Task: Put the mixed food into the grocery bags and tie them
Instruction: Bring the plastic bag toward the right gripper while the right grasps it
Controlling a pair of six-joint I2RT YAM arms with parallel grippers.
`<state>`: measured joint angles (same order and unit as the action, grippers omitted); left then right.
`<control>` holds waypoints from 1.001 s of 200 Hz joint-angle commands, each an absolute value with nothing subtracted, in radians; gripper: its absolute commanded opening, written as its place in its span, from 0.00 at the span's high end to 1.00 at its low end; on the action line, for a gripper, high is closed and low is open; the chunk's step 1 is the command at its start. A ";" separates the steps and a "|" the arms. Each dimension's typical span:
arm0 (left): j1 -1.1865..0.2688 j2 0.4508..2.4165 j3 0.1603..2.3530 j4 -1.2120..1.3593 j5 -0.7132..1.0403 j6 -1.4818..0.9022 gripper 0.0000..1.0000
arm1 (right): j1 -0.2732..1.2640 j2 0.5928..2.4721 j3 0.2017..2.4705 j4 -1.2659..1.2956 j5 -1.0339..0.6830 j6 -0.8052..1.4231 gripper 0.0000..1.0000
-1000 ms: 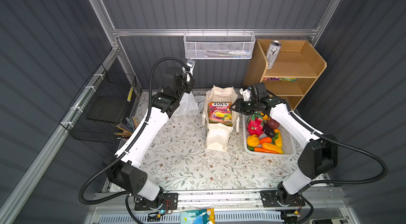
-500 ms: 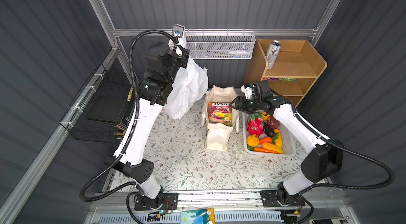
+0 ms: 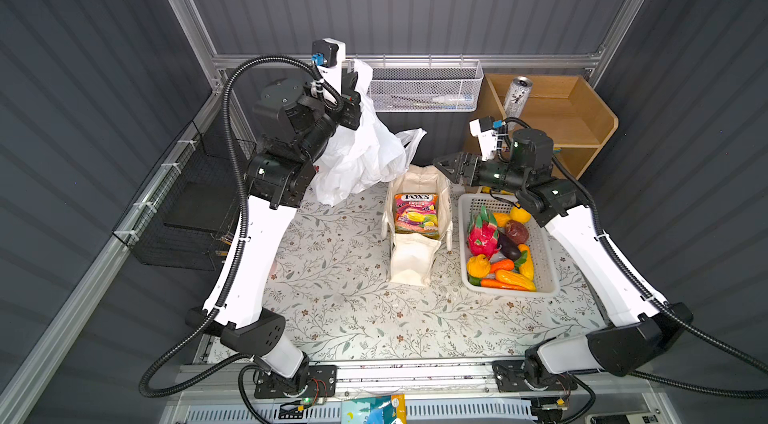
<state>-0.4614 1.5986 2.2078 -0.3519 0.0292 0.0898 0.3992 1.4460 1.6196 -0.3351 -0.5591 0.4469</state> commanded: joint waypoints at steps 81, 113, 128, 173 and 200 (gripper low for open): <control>-0.478 1.586 2.110 -0.315 0.322 -0.138 1.00 | 0.491 1.535 1.741 -0.028 -0.714 0.391 0.10; -0.513 1.609 2.108 -0.314 0.322 -0.137 1.00 | 0.549 1.524 1.729 -0.024 -0.615 0.413 0.09; -0.530 1.618 2.108 -0.317 0.321 -0.134 1.00 | 0.568 1.523 1.730 -0.030 -0.572 0.400 0.08; -0.582 1.647 2.134 -0.336 0.306 -0.116 1.00 | 0.581 1.592 1.801 -0.069 -0.509 0.386 0.08; -0.605 1.658 2.132 -0.342 0.299 -0.115 1.00 | 0.582 1.654 1.864 -0.055 -0.507 0.408 0.12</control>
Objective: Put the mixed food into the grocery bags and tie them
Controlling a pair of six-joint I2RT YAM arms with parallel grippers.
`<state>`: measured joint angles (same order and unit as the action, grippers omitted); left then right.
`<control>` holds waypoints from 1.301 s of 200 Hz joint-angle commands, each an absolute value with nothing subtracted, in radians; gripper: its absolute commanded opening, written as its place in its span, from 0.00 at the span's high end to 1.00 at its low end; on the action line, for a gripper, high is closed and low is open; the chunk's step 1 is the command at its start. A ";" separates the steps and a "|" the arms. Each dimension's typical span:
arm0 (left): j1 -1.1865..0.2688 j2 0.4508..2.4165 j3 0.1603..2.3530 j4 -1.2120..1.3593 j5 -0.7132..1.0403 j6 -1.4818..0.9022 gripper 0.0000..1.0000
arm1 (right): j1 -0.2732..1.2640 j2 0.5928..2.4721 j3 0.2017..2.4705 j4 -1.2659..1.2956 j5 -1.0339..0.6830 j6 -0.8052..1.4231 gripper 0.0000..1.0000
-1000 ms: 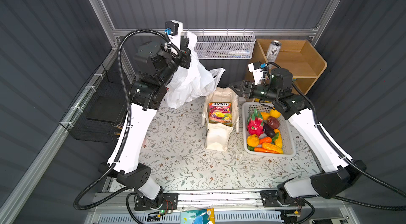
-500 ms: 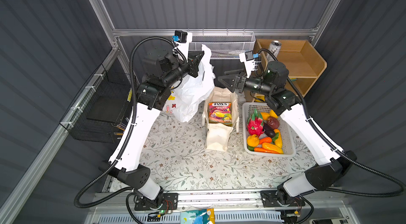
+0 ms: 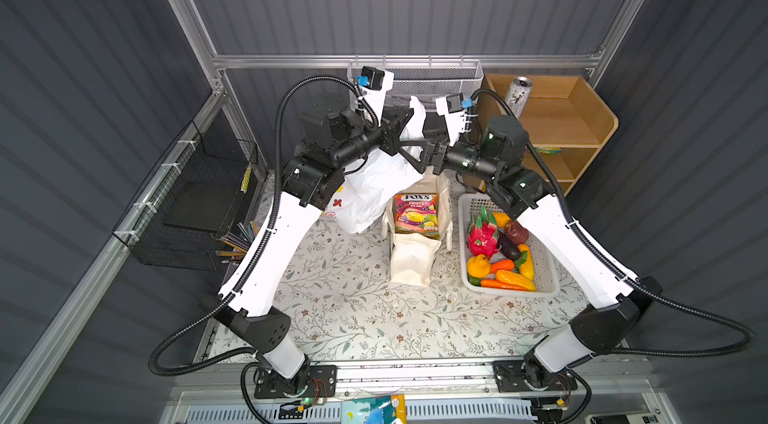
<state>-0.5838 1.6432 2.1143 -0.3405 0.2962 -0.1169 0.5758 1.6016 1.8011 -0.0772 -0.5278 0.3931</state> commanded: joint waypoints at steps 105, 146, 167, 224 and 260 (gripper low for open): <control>-0.600 1.644 2.207 -0.383 0.043 -0.107 0.16 | 0.530 1.626 1.898 -0.117 -0.459 0.413 1.00; -0.449 1.571 2.136 -0.454 -0.064 -0.208 0.13 | 0.375 1.510 1.931 -0.166 -0.460 0.473 1.00; -0.430 1.553 2.081 -0.526 -0.098 -0.204 0.11 | 0.302 1.447 1.972 -0.211 -0.457 0.483 1.00; -0.430 1.639 2.008 -0.754 -0.042 -0.171 0.09 | 0.170 1.321 2.098 -0.369 -0.433 0.472 1.00; -0.470 1.720 1.970 -0.823 -0.013 -0.155 0.09 | 0.118 1.263 2.143 -0.475 -0.410 0.456 1.00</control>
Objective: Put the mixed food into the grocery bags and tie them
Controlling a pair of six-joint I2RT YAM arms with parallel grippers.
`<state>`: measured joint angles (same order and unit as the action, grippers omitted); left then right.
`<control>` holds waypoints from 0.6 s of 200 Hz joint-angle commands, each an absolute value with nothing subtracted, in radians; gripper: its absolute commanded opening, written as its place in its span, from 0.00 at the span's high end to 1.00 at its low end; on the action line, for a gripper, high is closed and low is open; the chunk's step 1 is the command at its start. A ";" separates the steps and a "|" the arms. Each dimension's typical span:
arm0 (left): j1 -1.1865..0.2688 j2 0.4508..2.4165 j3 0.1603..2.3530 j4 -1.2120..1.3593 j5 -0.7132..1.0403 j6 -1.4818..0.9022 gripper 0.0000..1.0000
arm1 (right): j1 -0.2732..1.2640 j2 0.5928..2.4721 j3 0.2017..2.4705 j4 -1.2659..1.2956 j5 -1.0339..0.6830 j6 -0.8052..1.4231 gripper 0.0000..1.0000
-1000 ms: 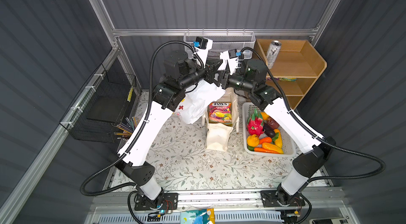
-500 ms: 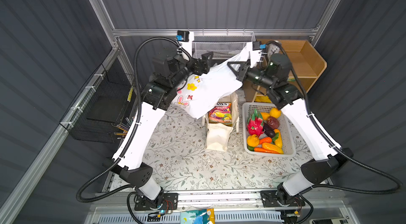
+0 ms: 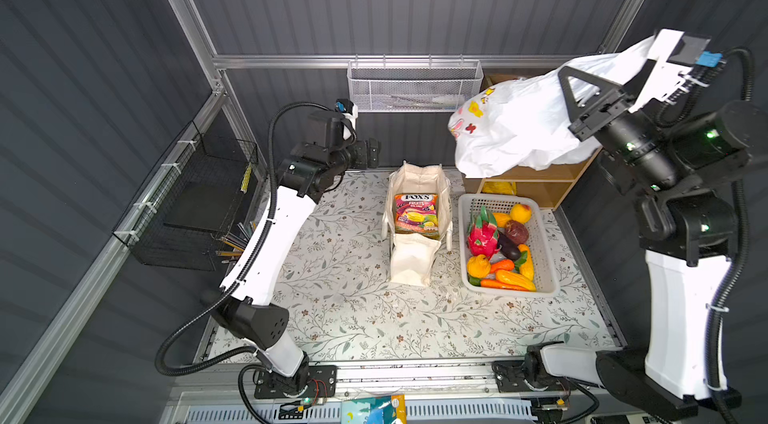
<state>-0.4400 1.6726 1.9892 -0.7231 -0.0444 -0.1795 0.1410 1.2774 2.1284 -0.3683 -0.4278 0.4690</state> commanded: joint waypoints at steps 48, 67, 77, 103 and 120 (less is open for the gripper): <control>-0.548 1.872 2.000 -0.871 -0.035 -0.137 0.09 | 0.097 1.195 2.057 -0.523 -0.383 0.455 1.00; -0.557 1.920 1.991 -0.874 -0.015 -0.132 0.20 | 0.095 1.161 1.995 -0.504 -0.380 0.470 1.00; -0.557 1.940 1.984 -0.873 0.005 -0.134 0.41 | 0.095 1.147 1.969 -0.499 -0.380 0.478 1.00; -0.544 1.940 1.970 -0.864 -0.035 -0.118 1.00 | 0.095 1.132 1.922 -0.498 -0.395 0.500 1.00; -0.484 1.907 1.973 -0.847 -0.047 -0.110 1.00 | 0.095 1.132 1.896 -0.502 -0.414 0.518 1.00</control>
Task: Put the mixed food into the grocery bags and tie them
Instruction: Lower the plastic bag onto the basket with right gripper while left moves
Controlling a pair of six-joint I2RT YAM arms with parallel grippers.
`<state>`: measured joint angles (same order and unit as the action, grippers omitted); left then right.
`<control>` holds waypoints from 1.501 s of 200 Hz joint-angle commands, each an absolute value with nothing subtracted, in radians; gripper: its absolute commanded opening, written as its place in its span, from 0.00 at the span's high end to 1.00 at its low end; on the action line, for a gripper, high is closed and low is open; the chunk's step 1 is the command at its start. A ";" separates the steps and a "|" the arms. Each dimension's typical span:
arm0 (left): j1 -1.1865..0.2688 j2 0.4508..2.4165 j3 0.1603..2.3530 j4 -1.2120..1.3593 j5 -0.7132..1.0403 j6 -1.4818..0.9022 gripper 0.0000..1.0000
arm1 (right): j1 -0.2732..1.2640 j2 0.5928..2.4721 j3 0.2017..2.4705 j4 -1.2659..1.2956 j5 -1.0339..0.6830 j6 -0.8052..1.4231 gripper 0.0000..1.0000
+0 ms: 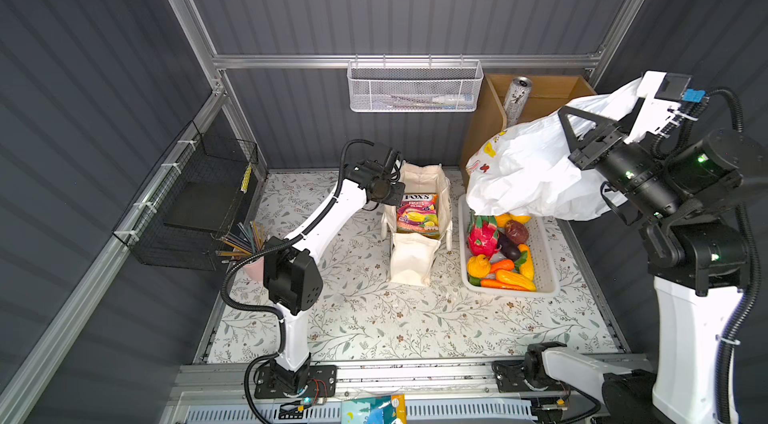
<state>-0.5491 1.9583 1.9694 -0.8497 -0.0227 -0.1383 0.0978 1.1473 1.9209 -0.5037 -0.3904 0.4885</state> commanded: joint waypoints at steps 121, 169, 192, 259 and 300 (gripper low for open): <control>-0.078 2.053 2.334 -0.952 -0.134 -0.019 1.00 | 0.224 1.113 1.715 -0.431 -0.514 0.622 1.00; -0.037 2.018 2.260 -0.889 -0.004 -0.057 0.44 | 0.372 1.197 1.699 -0.461 -0.439 0.551 1.00; -0.039 1.926 2.155 -0.803 0.102 -0.097 0.22 | 0.424 1.227 1.692 -0.460 -0.400 0.529 1.00; -0.049 1.743 2.072 -0.703 0.280 -0.190 0.08 | 0.522 1.319 1.725 -0.464 -0.361 0.502 1.00; -0.110 1.651 1.983 -0.689 0.308 -0.198 0.07 | 0.567 1.386 1.750 -0.481 -0.358 0.479 1.00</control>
<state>-0.0673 1.6901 2.0464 -0.6991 0.2550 -0.1780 0.5453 1.3590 1.7119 -0.4728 -0.3691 0.5125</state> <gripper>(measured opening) 0.926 0.049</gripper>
